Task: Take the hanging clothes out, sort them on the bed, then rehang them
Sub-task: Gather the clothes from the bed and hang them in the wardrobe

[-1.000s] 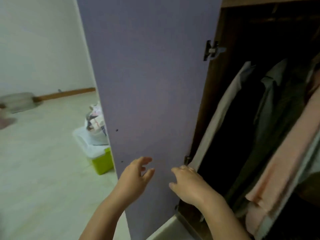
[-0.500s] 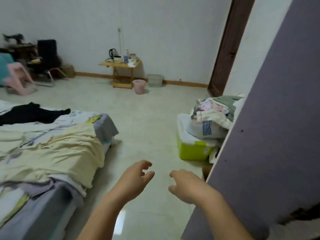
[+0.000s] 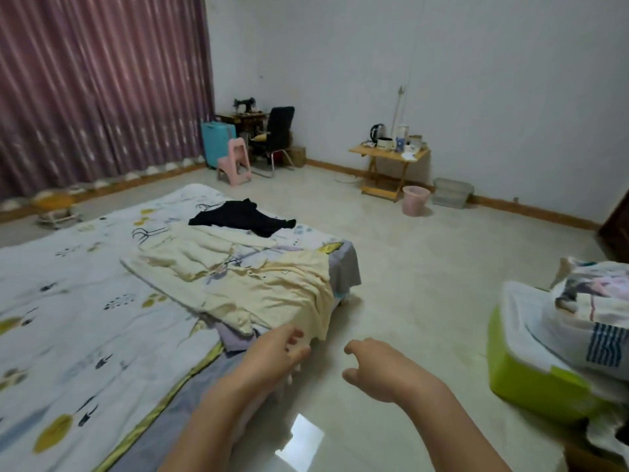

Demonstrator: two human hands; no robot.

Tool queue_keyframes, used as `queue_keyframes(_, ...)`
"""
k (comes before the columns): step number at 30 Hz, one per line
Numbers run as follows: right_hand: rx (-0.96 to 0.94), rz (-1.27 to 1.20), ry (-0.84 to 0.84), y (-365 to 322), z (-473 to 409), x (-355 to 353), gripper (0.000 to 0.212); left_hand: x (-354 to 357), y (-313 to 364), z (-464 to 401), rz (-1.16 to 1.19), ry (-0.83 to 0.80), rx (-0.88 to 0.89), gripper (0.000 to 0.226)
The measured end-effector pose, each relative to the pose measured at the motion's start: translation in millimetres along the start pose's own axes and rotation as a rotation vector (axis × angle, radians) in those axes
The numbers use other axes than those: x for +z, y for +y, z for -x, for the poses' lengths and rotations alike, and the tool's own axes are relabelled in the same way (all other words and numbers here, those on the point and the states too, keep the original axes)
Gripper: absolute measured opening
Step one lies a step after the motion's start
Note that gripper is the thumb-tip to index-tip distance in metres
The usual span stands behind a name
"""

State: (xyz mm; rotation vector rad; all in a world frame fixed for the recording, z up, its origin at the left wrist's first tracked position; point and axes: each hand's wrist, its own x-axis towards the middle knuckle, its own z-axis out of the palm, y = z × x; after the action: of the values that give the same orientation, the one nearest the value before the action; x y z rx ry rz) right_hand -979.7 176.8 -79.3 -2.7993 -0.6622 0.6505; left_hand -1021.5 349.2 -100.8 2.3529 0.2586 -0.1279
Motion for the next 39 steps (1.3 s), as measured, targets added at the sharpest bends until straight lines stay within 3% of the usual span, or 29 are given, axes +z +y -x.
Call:
queue_keyframes(14, -0.077, 0.055, -0.045, -104.1, -178.3, -17.7, 0.040, -116.0, -122.3, -92.4, 0.045, 0.118, -0.153, 0.031)
queue_keyframes(39, -0.319, 0.246, -0.193, -113.5, -518.7, -115.5, 0.040, -175.8, -194.8, -362.4, 0.113, 0.174, -0.497, 0.034)
